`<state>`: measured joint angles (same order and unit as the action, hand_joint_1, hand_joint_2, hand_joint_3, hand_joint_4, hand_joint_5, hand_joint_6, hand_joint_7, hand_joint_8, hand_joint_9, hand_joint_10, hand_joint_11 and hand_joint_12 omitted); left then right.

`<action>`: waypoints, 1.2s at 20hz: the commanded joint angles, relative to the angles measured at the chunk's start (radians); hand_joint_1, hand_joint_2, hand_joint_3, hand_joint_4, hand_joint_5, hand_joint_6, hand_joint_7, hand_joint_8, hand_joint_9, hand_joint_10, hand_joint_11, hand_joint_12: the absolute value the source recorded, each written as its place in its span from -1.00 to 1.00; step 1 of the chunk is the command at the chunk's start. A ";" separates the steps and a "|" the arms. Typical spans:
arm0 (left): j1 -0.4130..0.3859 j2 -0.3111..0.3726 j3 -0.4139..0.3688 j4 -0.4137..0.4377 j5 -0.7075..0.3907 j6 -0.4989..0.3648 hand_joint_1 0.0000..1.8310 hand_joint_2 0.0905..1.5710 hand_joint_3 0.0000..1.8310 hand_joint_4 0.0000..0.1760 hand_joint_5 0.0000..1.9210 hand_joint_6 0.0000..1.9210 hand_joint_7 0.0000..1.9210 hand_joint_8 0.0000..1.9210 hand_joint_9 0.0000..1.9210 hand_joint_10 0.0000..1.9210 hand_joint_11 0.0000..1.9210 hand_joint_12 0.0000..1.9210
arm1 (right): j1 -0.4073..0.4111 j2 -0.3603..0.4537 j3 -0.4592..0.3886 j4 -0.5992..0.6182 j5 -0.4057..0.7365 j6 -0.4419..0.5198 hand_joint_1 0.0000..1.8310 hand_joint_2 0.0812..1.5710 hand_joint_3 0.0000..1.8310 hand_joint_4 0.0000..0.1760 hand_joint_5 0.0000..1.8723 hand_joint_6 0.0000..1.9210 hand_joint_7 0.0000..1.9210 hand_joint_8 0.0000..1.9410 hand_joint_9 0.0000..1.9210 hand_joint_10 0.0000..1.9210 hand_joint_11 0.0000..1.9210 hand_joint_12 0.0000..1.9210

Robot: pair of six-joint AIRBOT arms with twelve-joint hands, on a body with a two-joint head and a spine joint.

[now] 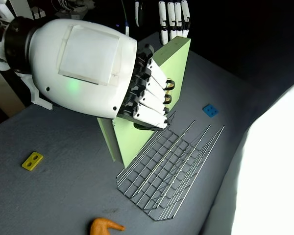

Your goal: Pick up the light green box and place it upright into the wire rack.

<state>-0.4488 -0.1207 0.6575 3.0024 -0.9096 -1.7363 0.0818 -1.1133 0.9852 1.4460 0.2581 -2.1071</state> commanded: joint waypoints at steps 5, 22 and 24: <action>-0.005 0.004 -0.012 0.010 0.091 -0.001 -0.42 0.60 -1.00 -0.78 -0.84 -1.00 -0.84 -1.00 -0.78 -1.00 -1.00 -0.17 | -0.033 -0.017 0.031 -0.063 0.019 0.056 0.48 0.45 -1.00 -1.00 0.02 -0.01 -0.09 0.26 -0.24 0.56 -0.50 0.87; -0.022 0.005 -0.027 0.010 0.090 -0.007 -0.41 0.63 -1.00 -0.62 -0.87 -1.00 -0.83 -1.00 -0.81 -0.99 -1.00 -0.44 | -0.077 -0.056 0.107 -0.225 0.065 0.207 0.48 0.44 -1.00 -1.00 0.00 -0.01 -0.03 0.18 -0.21 0.53 -0.46 0.88; -0.023 0.005 -0.031 0.010 0.090 -0.007 -0.43 0.64 -1.00 -0.64 -0.87 -1.00 -0.82 -1.00 -0.80 -0.99 -1.00 -0.45 | -0.087 -0.057 0.107 -0.228 0.065 0.207 0.48 0.43 -1.00 -1.00 0.02 -0.06 -0.03 0.19 -0.21 0.54 -0.46 0.87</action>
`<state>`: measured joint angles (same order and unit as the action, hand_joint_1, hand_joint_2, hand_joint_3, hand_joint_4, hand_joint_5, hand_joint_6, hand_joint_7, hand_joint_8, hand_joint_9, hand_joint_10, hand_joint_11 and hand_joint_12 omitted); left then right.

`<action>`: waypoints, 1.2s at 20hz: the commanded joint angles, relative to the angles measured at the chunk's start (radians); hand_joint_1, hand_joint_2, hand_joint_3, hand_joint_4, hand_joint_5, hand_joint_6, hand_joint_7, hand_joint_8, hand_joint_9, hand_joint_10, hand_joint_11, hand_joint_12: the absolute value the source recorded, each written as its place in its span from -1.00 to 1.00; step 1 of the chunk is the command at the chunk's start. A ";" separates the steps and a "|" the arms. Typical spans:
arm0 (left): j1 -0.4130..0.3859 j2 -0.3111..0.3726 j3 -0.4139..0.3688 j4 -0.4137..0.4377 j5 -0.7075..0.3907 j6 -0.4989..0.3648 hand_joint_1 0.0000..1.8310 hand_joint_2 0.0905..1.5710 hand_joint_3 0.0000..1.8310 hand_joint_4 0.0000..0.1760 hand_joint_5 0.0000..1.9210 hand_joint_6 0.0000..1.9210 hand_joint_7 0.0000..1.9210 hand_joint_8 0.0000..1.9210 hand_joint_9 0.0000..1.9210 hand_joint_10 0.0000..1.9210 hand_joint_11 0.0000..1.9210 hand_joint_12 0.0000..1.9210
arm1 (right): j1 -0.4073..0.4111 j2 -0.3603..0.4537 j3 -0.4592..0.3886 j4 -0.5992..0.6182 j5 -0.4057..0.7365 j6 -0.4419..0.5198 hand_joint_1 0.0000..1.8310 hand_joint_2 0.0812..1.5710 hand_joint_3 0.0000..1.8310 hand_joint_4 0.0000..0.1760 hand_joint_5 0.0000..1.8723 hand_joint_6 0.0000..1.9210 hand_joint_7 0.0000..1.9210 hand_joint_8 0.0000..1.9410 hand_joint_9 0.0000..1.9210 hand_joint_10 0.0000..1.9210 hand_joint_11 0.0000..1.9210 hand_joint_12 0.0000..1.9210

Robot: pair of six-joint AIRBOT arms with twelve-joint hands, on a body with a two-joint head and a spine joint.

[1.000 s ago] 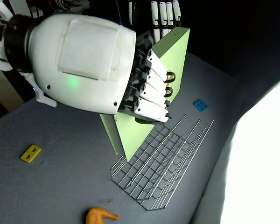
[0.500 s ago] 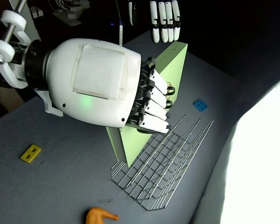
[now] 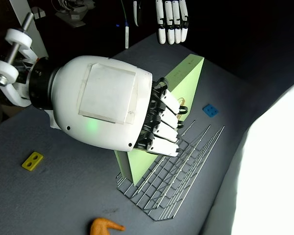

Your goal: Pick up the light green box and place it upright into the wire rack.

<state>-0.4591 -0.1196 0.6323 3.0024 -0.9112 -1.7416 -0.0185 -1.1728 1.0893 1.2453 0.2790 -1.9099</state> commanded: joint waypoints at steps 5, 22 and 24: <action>-0.005 0.005 -0.003 0.010 0.091 -0.002 -0.43 0.64 -1.00 -0.72 -0.85 -1.00 -0.82 -1.00 -0.80 -1.00 -1.00 -0.38 | 0.006 0.000 0.005 -0.035 0.045 0.011 0.48 0.43 -1.00 -1.00 0.04 -0.07 -0.03 0.19 -0.22 0.55 -0.48 0.91; 0.037 0.011 -0.001 0.010 0.090 -0.004 -0.45 0.65 -1.00 -0.70 -0.85 -1.00 -0.80 -1.00 -0.81 -1.00 -1.00 -0.52 | -0.045 -0.028 0.091 -0.035 0.018 0.125 0.49 0.42 -1.00 -1.00 0.06 -0.15 -0.01 0.17 -0.19 0.51 -0.43 0.83; 0.037 0.011 -0.004 0.010 0.090 -0.004 -0.47 0.66 -1.00 -0.70 -0.88 -1.00 -0.83 -1.00 -0.85 -1.00 -1.00 -0.57 | -0.053 -0.035 0.102 -0.035 0.015 0.134 0.35 0.40 -1.00 -1.00 0.07 -0.11 -0.01 0.25 -0.25 0.44 -0.45 0.87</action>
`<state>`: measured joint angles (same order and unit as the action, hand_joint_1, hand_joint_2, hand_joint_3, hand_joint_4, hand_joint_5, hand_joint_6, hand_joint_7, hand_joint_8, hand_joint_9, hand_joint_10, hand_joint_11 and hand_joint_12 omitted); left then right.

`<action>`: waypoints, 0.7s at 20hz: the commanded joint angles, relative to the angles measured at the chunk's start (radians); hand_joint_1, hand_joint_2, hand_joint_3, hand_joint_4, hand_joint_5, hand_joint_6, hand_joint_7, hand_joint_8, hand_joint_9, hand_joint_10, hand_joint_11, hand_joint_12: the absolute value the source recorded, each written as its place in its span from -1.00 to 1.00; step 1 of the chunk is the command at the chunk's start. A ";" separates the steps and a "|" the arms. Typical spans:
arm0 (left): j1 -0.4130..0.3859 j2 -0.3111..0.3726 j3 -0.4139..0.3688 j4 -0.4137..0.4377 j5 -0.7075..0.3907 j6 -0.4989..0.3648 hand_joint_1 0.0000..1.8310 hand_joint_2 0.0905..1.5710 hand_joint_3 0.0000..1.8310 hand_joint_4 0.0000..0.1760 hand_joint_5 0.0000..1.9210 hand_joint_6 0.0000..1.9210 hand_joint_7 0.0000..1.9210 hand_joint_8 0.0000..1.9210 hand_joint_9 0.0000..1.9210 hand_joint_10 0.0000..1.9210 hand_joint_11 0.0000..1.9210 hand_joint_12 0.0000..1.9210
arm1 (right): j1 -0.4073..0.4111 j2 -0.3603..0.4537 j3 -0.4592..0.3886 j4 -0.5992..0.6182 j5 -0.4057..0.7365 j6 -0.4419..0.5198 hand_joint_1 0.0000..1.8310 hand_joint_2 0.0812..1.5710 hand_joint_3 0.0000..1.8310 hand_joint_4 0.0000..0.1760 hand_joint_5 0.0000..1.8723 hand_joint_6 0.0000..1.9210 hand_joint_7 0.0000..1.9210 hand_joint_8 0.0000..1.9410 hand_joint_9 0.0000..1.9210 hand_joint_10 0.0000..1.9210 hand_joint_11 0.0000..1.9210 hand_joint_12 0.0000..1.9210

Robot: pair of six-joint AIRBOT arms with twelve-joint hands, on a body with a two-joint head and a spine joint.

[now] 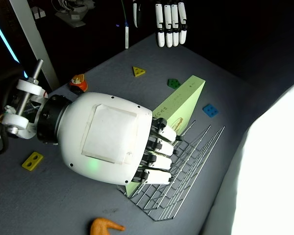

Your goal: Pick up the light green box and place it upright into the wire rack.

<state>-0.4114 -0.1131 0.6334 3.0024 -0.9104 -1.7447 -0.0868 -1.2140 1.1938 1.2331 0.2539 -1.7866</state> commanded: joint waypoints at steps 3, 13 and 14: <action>-0.010 0.005 -0.005 0.010 0.089 -0.001 -0.42 0.64 -1.00 -0.74 -0.86 -0.99 -0.81 -1.00 -0.83 -1.00 -1.00 -0.46 | 0.003 -0.009 0.023 -0.023 0.033 0.029 0.49 0.41 -1.00 -1.00 0.07 -0.16 0.01 0.13 -0.18 0.50 -0.42 0.83; -0.010 0.005 0.001 0.010 0.086 -0.008 -0.44 0.64 -1.00 -0.78 -0.85 -1.00 -0.82 -1.00 -0.83 -1.00 -1.00 -0.49 | -0.028 -0.039 0.058 -0.023 0.027 0.042 0.49 0.41 -1.00 -1.00 0.06 -0.14 0.01 0.14 -0.19 0.51 -0.43 0.85; -0.010 0.005 0.001 0.010 0.086 -0.008 -0.44 0.64 -1.00 -0.78 -0.85 -1.00 -0.82 -1.00 -0.83 -1.00 -1.00 -0.49 | -0.032 -0.040 0.059 -0.024 0.027 0.042 0.49 0.41 -1.00 -1.00 0.06 -0.14 0.01 0.14 -0.19 0.51 -0.43 0.85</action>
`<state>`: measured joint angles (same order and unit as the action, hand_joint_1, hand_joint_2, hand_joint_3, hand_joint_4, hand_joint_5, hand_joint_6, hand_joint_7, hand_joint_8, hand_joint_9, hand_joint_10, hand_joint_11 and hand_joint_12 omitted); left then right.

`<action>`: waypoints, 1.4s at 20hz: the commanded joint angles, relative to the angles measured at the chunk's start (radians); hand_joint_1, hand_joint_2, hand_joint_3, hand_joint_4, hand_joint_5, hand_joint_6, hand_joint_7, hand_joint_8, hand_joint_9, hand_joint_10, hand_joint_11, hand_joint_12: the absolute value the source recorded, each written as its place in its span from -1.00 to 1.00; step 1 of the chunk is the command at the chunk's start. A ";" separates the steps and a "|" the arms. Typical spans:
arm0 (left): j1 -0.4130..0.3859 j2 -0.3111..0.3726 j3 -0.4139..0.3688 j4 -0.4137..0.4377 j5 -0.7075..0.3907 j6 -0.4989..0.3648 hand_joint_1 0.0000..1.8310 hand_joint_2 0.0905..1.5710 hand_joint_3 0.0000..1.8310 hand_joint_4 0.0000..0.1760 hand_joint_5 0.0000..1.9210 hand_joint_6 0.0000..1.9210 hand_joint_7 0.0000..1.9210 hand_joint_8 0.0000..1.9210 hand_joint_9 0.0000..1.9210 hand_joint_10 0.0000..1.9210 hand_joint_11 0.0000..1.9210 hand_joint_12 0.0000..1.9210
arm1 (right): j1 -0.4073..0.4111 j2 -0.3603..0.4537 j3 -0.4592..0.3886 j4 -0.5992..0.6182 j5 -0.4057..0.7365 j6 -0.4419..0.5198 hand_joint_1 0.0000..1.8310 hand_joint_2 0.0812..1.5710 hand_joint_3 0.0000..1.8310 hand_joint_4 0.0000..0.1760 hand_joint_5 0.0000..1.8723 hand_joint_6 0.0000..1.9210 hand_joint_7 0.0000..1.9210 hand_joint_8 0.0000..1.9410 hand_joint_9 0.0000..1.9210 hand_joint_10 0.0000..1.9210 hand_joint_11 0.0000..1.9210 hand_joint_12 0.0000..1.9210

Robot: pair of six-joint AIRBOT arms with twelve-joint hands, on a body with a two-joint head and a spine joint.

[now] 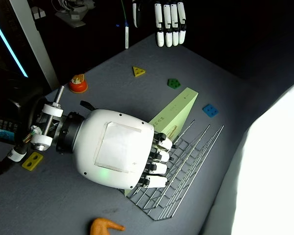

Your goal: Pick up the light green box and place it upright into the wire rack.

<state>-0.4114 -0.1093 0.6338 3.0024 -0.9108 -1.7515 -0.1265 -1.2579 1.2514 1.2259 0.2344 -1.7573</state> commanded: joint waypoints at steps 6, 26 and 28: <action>-0.009 0.001 -0.006 0.010 0.086 -0.003 -0.44 0.64 -1.00 -0.78 -0.85 -1.00 -0.82 -1.00 -0.83 -1.00 -1.00 -0.50 | -0.005 -0.006 0.003 -0.065 0.047 0.061 0.49 0.41 -1.00 -1.00 0.06 -0.14 0.01 0.14 -0.19 0.51 -0.43 0.85; 0.012 0.007 -0.010 0.010 0.086 -0.003 -0.49 0.66 -1.00 -0.70 -0.88 -1.00 -0.84 -1.00 -0.86 -1.00 -1.00 -0.56 | -0.034 -0.046 0.047 -0.146 0.072 0.130 0.34 0.41 -1.00 -1.00 0.04 -0.07 -0.04 0.30 -0.27 0.46 -0.46 0.86; 0.012 0.007 -0.011 0.010 0.086 -0.003 -0.49 0.66 -1.00 -0.73 -0.87 -1.00 -0.86 -1.00 -0.87 -1.00 -1.00 -0.55 | -0.037 -0.046 0.047 -0.148 0.072 0.130 0.48 0.43 -1.00 -1.00 0.03 -0.09 -0.03 0.22 -0.22 0.54 -0.49 0.89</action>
<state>-0.3885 -0.1070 0.6281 3.0024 -0.9146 -1.7527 -0.1677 -1.3102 1.2964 1.0958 0.2432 -1.6382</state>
